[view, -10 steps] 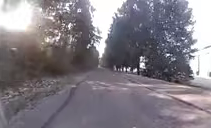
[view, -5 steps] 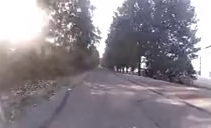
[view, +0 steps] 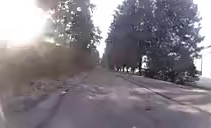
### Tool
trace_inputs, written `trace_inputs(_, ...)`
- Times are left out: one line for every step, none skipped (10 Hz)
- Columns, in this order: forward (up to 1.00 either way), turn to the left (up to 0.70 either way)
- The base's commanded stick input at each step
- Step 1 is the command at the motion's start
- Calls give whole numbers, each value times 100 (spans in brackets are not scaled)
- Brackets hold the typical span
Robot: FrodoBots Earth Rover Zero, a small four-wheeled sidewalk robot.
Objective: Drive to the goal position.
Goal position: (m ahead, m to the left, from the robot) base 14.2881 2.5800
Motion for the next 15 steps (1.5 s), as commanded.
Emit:
trace_inputs(70,2)
trace_inputs(70,2)
trace_inputs(70,2)
trace_inputs(70,2)
trace_inputs(70,2)
trace_inputs(70,2)
trace_inputs(70,2)
trace_inputs(70,2)
trace_inputs(70,2)
trace_inputs(70,2)
trace_inputs(70,2)
trace_inputs(70,2)
trace_inputs(70,3)
trace_inputs(70,2)
trace_inputs(70,2)
